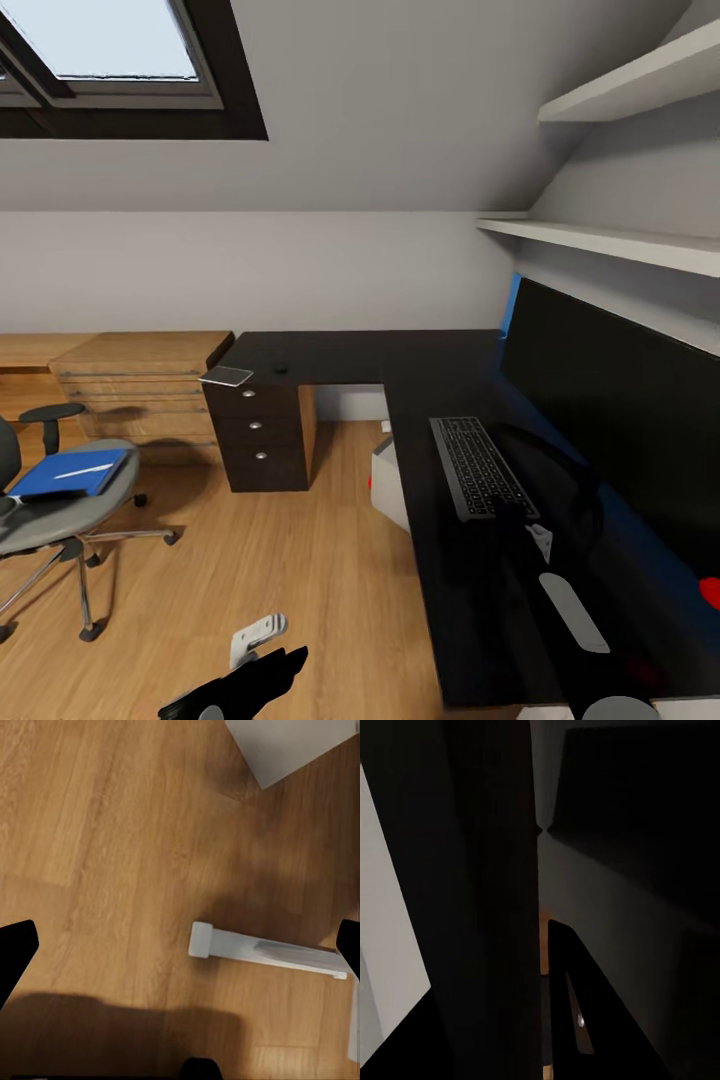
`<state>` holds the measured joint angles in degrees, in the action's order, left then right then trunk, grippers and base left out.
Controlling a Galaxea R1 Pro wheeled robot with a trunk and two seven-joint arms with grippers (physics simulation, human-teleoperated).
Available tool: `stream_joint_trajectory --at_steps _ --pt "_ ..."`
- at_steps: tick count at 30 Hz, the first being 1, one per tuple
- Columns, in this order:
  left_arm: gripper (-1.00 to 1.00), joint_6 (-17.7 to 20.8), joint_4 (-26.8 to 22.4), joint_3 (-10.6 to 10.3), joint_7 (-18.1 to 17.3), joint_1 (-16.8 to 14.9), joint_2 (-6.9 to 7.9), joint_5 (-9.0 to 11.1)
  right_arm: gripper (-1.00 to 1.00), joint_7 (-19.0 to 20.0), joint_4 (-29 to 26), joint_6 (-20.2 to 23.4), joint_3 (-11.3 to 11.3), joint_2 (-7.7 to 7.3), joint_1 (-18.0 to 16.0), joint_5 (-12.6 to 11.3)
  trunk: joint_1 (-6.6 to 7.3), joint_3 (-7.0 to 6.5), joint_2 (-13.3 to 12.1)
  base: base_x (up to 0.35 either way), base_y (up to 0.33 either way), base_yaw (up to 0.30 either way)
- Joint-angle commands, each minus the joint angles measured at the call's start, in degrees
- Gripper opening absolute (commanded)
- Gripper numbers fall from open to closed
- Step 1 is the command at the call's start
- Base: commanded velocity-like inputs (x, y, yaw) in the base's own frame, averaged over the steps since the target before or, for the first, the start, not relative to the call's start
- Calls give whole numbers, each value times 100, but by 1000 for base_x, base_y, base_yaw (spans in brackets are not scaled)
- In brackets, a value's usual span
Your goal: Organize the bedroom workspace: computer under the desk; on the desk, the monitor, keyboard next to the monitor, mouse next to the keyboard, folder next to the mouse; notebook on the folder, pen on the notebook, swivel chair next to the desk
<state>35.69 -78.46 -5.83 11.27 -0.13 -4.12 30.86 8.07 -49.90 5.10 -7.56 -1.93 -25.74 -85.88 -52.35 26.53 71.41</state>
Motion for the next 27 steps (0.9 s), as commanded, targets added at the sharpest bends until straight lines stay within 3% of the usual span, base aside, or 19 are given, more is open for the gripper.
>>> stream_joint_trajectory --at_steps 1,27 --pt "100 18 -11 -2 52 -2 -1 61 -100 -139 15 35 -26 -1 -1 -43 0 6 3 -35 -112 0" --pt "100 34 -2 52 74 2 8 100 -100 -139 70 35 -17 -1 -1 -43 0 6 3 -3 -21 0"
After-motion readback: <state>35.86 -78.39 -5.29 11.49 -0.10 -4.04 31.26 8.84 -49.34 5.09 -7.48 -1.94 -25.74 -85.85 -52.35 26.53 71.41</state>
